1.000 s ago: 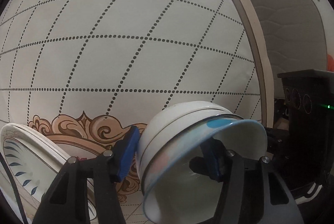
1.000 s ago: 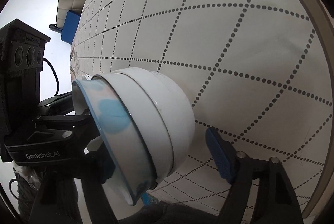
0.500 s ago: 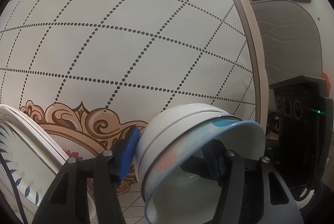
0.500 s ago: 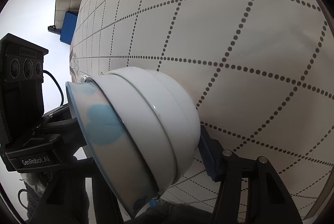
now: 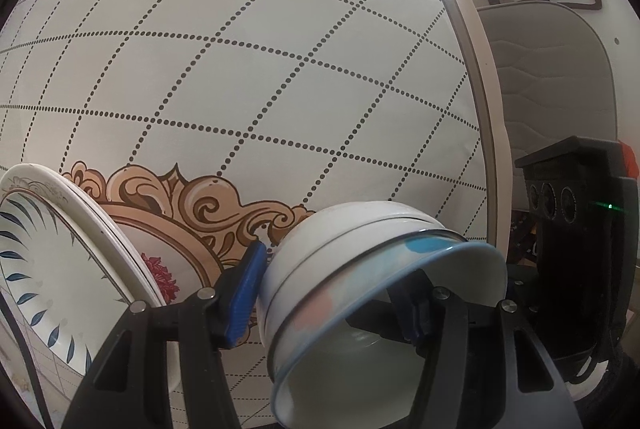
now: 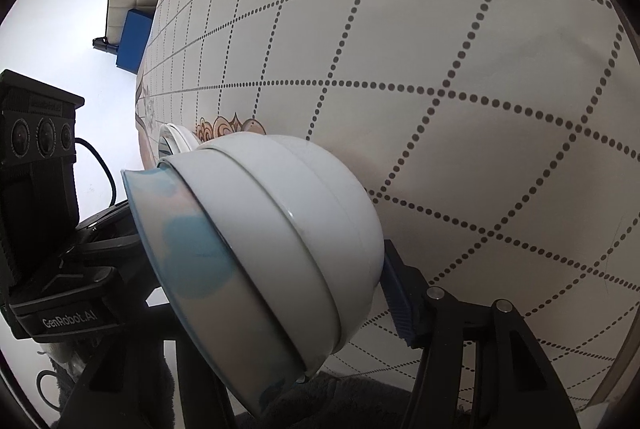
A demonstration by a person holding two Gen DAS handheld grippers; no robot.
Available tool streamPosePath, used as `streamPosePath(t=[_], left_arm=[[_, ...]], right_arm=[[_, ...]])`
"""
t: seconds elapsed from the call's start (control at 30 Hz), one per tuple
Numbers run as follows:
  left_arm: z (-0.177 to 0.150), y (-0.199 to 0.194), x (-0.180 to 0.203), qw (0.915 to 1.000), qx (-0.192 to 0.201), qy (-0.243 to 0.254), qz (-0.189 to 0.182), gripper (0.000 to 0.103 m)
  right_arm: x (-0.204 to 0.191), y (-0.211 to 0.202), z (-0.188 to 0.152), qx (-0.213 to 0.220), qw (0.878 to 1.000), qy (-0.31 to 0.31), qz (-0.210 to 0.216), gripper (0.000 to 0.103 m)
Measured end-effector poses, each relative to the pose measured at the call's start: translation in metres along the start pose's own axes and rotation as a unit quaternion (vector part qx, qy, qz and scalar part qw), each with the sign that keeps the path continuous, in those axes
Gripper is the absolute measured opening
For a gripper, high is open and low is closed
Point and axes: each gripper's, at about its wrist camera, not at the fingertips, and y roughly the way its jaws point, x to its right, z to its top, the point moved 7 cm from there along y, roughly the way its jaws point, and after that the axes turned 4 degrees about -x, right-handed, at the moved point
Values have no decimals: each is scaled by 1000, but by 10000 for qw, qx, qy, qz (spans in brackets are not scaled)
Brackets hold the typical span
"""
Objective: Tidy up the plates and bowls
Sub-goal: 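Lift the nested bowls with both grippers and carry them over the plate stack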
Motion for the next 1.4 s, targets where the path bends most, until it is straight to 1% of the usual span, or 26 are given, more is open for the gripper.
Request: streamPosePath(t=[0.2, 0.37, 0.63, 0.8, 0.97, 1.13, 1.4], left_arm=[[-9, -27, -5, 9999, 95, 10, 87, 56], [3, -42, -17, 9997, 134, 49, 209, 56], [12, -62, -32, 9993, 290, 0, 244, 56], [12, -86, -56, 9987, 375, -16, 355, 56], [11, -95, -87, 9980, 415, -186, 446, 56], [4, -96, -127, 9971, 427, -494, 401, 56], [-9, -86, -182, 9945, 363, -954, 251, 55]], right_arm=[[-19, -8, -2, -59, 9999, -64, 105, 60], [-38, -6, -1, -125, 9996, -18, 271, 60], [-75, -6, 6, -93, 9996, -202, 160, 60], [-109, -1, 9, -153, 9990, -388, 149, 60], [-143, 20, 12, -289, 9980, -544, 154, 60], [-169, 51, 14, -491, 9966, -650, 71, 60], [-181, 97, 14, -878, 9932, -760, -113, 60]])
